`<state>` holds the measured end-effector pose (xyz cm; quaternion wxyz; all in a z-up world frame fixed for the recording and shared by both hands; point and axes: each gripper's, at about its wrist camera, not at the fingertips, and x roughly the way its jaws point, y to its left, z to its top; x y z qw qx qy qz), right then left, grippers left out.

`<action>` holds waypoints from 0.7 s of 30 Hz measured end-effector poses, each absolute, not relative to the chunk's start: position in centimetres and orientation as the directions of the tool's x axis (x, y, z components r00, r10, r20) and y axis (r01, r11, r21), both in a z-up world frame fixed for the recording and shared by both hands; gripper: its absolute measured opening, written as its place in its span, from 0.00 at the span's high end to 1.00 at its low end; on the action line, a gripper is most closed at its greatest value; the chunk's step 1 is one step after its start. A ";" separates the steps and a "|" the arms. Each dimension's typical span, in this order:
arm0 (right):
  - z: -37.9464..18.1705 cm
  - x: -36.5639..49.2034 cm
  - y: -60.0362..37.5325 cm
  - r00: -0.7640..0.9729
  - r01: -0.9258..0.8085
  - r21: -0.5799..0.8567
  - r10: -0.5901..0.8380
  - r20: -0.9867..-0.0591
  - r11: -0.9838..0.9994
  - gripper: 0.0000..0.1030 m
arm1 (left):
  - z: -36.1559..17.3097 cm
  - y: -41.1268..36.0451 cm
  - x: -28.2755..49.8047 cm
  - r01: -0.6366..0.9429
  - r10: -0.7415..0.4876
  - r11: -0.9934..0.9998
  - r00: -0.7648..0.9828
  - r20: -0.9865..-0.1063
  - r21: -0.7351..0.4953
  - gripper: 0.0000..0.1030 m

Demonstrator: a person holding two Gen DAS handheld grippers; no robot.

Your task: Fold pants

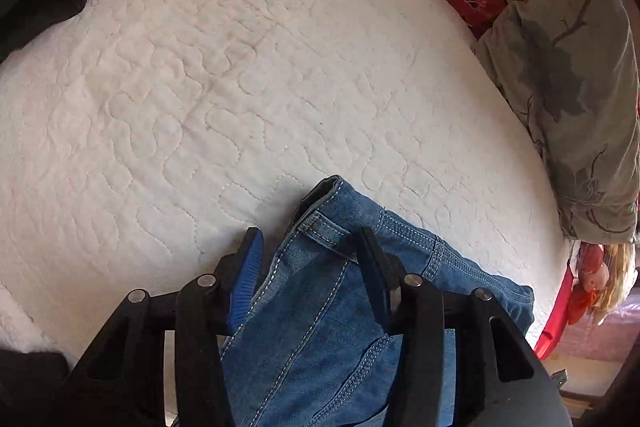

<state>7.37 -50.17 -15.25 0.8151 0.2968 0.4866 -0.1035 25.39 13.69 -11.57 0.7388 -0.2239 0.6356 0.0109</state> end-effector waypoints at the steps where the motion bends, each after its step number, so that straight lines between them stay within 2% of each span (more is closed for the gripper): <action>1: -14.6 7.3 -50.2 0.514 0.462 0.384 0.111 -0.850 0.799 0.75 | -11.0 14.3 24.9 -0.296 -0.288 0.893 0.200 -0.937 -0.338 0.54; 4: -11.7 7.3 -49.3 0.574 0.425 0.398 0.097 -0.813 0.813 0.70 | -9.1 16.0 22.0 -0.304 -0.355 0.858 0.231 -0.906 -0.414 0.54; 6: -10.1 8.6 -47.2 0.601 0.340 0.437 0.164 -0.782 0.833 0.55 | -7.9 16.8 19.2 -0.312 -0.408 0.822 0.261 -0.875 -0.476 0.54; 8: -9.1 10.8 -44.1 0.596 0.238 0.456 0.243 -0.766 0.857 0.50 | -7.7 17.9 15.7 -0.307 -0.464 0.785 0.282 -0.839 -0.538 0.53; 12: -9.0 16.6 -36.1 0.521 0.045 0.494 0.401 -0.753 0.868 0.50 | -9.0 17.9 9.1 -0.319 -0.570 0.698 0.294 -0.767 -0.641 0.49; 14: -9.5 19.1 -32.1 0.483 -0.016 0.454 0.405 -0.776 0.891 0.50 | -10.1 17.0 7.9 -0.322 -0.594 0.681 0.282 -0.754 -0.657 0.47; 17: -10.7 22.1 -27.1 0.453 -0.068 0.362 0.352 -0.819 0.930 0.51 | -11.5 15.4 8.6 -0.331 -0.556 0.721 0.246 -0.794 -0.608 0.47; 18: -11.5 22.9 -25.8 0.427 -0.091 0.314 0.322 -0.845 0.945 0.51 | -11.8 14.8 9.2 -0.323 -0.524 0.751 0.239 -0.817 -0.576 0.47; 19: -12.3 23.6 -24.6 0.390 -0.123 0.254 0.282 -0.876 0.959 0.64 | -11.9 14.3 9.7 -0.319 -0.471 0.789 0.234 -0.851 -0.524 0.48; 20: -12.8 23.9 -23.3 0.360 -0.175 0.192 0.244 -0.901 0.966 0.85 | -12.1 13.9 10.1 -0.311 -0.430 0.818 0.226 -0.874 -0.483 0.51; 21: -13.0 24.0 -22.6 0.352 -0.216 0.125 0.196 -0.915 0.968 0.88 | -12.4 13.4 10.5 -0.299 -0.406 0.837 0.219 -0.887 -0.457 0.51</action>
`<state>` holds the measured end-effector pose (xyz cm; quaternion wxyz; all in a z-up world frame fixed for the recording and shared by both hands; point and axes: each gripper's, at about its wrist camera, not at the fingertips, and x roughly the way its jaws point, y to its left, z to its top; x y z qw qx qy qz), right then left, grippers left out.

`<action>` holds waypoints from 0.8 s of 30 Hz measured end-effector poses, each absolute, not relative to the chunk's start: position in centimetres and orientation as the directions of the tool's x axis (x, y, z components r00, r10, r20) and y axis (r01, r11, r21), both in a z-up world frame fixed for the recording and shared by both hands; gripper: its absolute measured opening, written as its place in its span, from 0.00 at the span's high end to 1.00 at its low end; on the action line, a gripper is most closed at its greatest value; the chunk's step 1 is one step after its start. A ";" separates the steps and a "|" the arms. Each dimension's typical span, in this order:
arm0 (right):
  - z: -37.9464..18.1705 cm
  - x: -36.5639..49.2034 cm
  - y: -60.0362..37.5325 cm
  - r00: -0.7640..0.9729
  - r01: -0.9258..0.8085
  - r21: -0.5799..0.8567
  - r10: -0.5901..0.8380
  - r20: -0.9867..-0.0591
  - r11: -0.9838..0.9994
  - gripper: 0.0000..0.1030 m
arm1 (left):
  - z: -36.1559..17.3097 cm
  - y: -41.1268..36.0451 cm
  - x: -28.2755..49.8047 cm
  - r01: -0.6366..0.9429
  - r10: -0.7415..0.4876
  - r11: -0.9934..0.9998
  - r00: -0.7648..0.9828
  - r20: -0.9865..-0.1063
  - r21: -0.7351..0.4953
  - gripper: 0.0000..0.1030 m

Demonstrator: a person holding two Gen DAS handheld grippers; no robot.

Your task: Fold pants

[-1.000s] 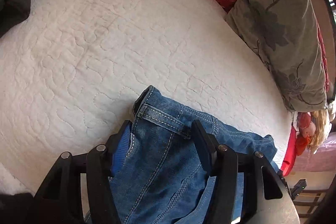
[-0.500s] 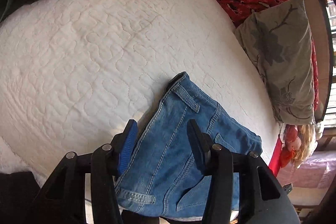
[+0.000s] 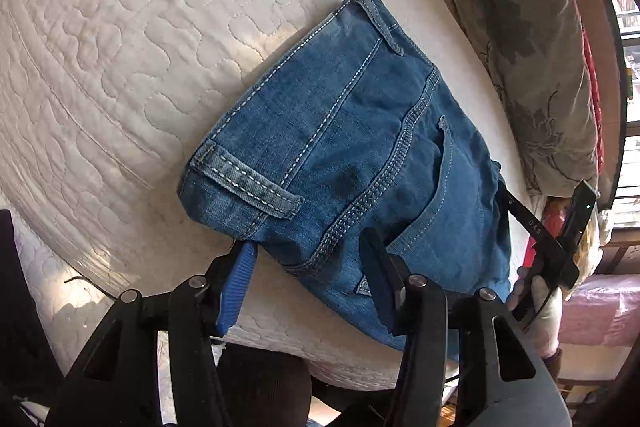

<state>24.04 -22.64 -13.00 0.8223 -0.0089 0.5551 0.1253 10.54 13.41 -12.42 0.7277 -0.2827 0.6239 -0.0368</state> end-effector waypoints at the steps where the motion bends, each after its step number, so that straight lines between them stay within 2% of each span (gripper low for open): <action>1: -12.6 24.2 -22.4 0.373 -0.228 0.091 0.173 -0.912 0.969 0.91 | -12.7 13.1 10.9 -0.298 -0.386 0.849 0.214 -0.897 -0.436 0.51; 3: -12.0 25.1 -23.5 0.394 -0.189 0.126 0.192 -0.899 0.974 0.91 | -13.2 12.4 11.4 -0.287 -0.355 0.866 0.222 -0.908 -0.409 0.51; 6: -14.2 26.3 -24.9 0.348 -0.118 0.102 0.138 -0.927 0.988 0.91 | -13.2 11.7 11.5 -0.271 -0.322 0.885 0.232 -0.918 -0.379 0.50; 8: -13.7 26.1 -26.1 0.371 -0.077 0.180 0.196 -0.908 0.981 0.86 | -12.7 12.2 11.0 -0.261 -0.349 0.877 0.231 -0.908 -0.404 0.51; 11: -11.5 24.4 -28.8 0.415 -0.015 0.304 0.283 -0.865 0.953 0.85 | -11.5 14.1 9.5 -0.266 -0.362 0.867 0.241 -0.900 -0.421 0.51; 13: -9.6 21.9 -31.6 0.463 0.020 0.407 0.352 -0.813 0.913 0.75 | -10.0 15.5 7.5 -0.253 -0.351 0.871 0.278 -0.894 -0.421 0.51; 15: -7.9 18.5 -34.7 0.502 0.058 0.459 0.371 -0.781 0.887 0.54 | -8.3 15.8 6.1 -0.216 -0.345 0.881 0.315 -0.884 -0.421 0.50; 19: -6.1 10.1 -41.0 0.555 0.146 0.490 0.339 -0.760 0.859 0.47 | -5.1 12.7 4.8 -0.083 -0.340 0.917 0.348 -0.874 -0.390 0.43; 21: -6.4 5.1 -44.1 0.576 0.220 0.508 0.309 -0.756 0.833 0.37 | -4.1 9.8 4.9 -0.011 -0.340 0.930 0.351 -0.873 -0.367 0.38; 24: -8.4 -2.0 -47.6 0.593 0.348 0.529 0.255 -0.764 0.774 0.31 | -3.2 4.7 5.3 0.097 -0.379 0.925 0.319 -0.868 -0.368 0.37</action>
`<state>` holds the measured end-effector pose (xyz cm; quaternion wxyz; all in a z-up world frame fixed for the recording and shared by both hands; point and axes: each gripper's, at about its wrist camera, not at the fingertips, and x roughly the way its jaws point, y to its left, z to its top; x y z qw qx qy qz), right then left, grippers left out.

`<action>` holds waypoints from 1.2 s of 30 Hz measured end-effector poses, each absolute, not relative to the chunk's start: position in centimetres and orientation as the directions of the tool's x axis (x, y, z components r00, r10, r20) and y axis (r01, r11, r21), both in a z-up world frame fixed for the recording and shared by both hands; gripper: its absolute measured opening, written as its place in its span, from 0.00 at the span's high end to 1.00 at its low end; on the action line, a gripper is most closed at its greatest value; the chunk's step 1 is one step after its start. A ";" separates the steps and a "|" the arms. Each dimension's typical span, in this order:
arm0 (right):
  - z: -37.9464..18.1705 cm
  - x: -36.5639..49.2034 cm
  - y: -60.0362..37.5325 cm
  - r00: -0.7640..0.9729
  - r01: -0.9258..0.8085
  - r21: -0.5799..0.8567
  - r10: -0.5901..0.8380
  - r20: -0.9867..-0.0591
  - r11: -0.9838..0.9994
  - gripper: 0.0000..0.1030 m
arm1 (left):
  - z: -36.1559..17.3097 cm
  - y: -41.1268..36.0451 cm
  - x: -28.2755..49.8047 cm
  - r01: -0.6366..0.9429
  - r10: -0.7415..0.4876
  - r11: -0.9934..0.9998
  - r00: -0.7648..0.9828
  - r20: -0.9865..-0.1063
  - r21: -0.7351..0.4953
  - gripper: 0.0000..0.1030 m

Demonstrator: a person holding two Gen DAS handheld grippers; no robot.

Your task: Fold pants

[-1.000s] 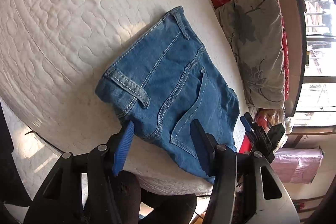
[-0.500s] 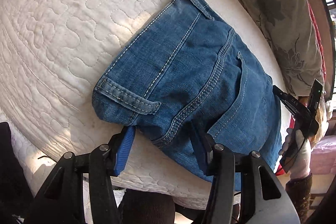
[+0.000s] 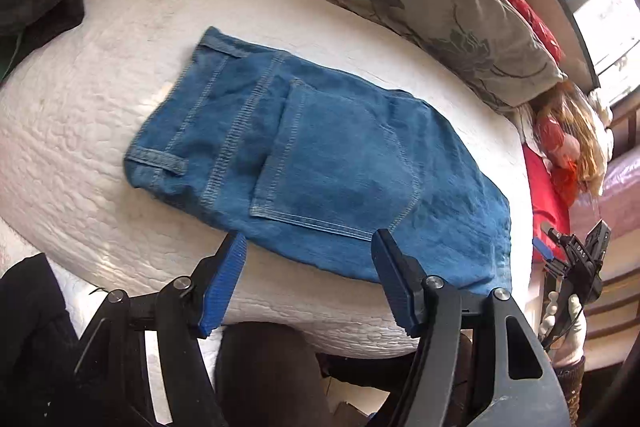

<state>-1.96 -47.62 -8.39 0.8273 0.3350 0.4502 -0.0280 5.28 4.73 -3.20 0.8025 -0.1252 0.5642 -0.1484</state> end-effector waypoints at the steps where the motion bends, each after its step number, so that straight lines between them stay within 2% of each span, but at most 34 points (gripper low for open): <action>1: -9.4 -4.0 -48.4 0.591 0.382 0.544 0.255 -0.765 0.747 0.31 | -3.0 2.9 5.5 0.130 -0.393 0.920 0.300 -0.869 -0.371 0.37; 5: -14.1 -9.9 -49.5 0.590 0.466 0.629 0.311 -0.745 0.622 0.31 | -2.2 -4.6 6.1 0.257 -0.395 0.906 0.237 -0.887 -0.335 0.37; 12: -19.1 -12.4 -47.8 0.689 0.485 0.786 0.385 -0.614 0.384 0.29 | -1.0 -15.0 6.3 0.424 -0.345 0.869 0.155 -0.925 -0.253 0.37; 16: -19.0 -10.7 -46.9 0.756 0.405 0.851 0.401 -0.518 0.335 0.29 | -0.7 -20.5 7.5 0.506 -0.286 0.844 0.144 -0.947 -0.178 0.37; 23: -20.4 -10.8 -45.6 0.808 0.337 0.867 0.359 -0.467 0.367 0.29 | -1.5 -31.0 11.2 0.645 -0.209 0.761 0.147 -0.967 -0.067 0.37; 25: -20.2 -10.5 -45.2 0.811 0.325 0.859 0.351 -0.469 0.395 0.27 | -2.5 -34.1 12.2 0.691 -0.181 0.723 0.161 -0.970 -0.020 0.37; 29: -19.7 -9.1 -44.7 0.803 0.277 0.864 0.393 -0.448 0.419 0.03 | -6.1 -39.9 13.6 0.808 -0.109 0.589 0.053 -0.993 -0.022 0.37; 30: -19.5 -8.6 -44.4 0.798 0.261 0.865 0.409 -0.443 0.429 0.00 | -7.0 -40.9 13.9 0.826 -0.090 0.563 0.018 -0.996 -0.036 0.37; 33: -19.2 -7.5 -43.8 0.770 0.266 0.841 0.420 -0.480 0.472 0.00 | -9.6 -43.5 14.2 0.885 -0.028 0.458 -0.073 -0.997 -0.078 0.37; 36: -19.5 -7.2 -43.8 0.780 0.244 0.863 0.439 -0.445 0.442 0.00 | -11.3 -45.1 14.1 0.937 0.034 0.344 -0.084 -0.996 -0.067 0.37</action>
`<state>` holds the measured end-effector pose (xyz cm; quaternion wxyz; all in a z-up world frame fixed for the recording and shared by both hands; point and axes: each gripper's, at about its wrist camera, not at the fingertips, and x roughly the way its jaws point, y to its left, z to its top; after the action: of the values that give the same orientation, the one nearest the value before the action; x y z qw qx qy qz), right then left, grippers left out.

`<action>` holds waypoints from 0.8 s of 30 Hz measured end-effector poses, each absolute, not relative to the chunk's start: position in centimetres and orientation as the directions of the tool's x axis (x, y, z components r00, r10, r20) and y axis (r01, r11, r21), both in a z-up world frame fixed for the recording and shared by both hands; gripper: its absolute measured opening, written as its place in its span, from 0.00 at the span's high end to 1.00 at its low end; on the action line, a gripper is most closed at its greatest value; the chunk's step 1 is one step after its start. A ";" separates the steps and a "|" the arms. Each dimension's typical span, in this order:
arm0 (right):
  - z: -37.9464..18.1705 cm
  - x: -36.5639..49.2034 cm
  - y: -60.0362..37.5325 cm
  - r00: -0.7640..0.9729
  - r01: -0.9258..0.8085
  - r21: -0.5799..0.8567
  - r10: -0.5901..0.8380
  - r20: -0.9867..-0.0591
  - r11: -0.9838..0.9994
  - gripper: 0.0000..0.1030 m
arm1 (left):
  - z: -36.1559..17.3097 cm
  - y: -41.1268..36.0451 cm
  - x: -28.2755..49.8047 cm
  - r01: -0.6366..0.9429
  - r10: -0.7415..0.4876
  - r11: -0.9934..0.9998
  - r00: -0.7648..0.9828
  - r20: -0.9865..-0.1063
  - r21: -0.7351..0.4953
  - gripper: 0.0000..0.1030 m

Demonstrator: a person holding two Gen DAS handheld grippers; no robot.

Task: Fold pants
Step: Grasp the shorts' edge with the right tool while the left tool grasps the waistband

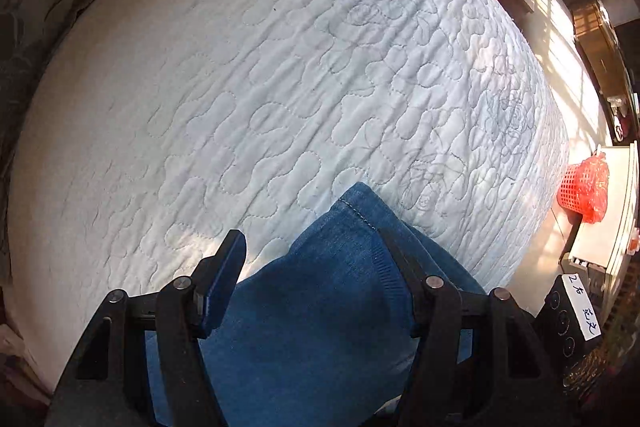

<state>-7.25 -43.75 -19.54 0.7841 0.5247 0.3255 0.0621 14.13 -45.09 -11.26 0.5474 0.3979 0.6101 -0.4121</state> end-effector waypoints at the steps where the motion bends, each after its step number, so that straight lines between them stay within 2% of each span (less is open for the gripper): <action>1: -19.6 -7.2 -43.8 0.784 0.237 0.869 0.444 -0.435 0.434 0.00 | -11.7 -45.4 14.0 0.949 0.050 0.307 -0.095 -0.994 -0.076 0.37; 8: -19.9 -7.3 -43.3 0.801 0.235 0.866 0.417 -0.430 0.442 0.00 | -14.7 -45.5 11.5 0.986 0.173 0.059 -0.161 -0.972 -0.153 0.37; 11: -19.8 -7.3 -43.4 0.802 0.235 0.866 0.415 -0.430 0.442 0.00 | -15.0 -45.0 10.3 0.991 0.178 -0.011 -0.126 -0.976 -0.130 0.32; 16: -20.2 -7.9 -43.7 0.807 0.241 0.871 0.410 -0.426 0.429 0.00 | -14.7 -44.8 8.0 0.993 0.164 -0.061 -0.088 -0.983 -0.099 0.33; 18: -20.3 -8.3 -44.2 0.812 0.274 0.875 0.392 -0.433 0.398 0.09 | -14.6 -44.7 6.6 0.993 0.145 -0.087 -0.072 -0.987 -0.085 0.43; 21: -21.5 -9.4 -45.2 0.828 0.323 0.902 0.375 -0.416 0.286 0.35 | -14.7 -44.8 6.2 0.996 0.107 -0.071 -0.042 -0.993 -0.050 0.46; 23: -22.9 -9.8 -45.9 0.829 0.345 0.918 0.396 -0.396 0.196 0.75 | -14.5 -44.7 6.2 0.998 0.080 -0.044 -0.038 -0.996 -0.042 0.55; 24: -23.8 -10.0 -46.2 0.824 0.362 0.918 0.405 -0.396 0.162 0.83 | -14.4 -44.6 6.3 0.999 0.067 -0.029 -0.029 -0.997 -0.031 0.59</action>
<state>-10.03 -46.19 -23.75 0.7022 0.6472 0.2965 0.0155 6.29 -44.59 -14.38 0.4678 0.5162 0.5163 -0.4981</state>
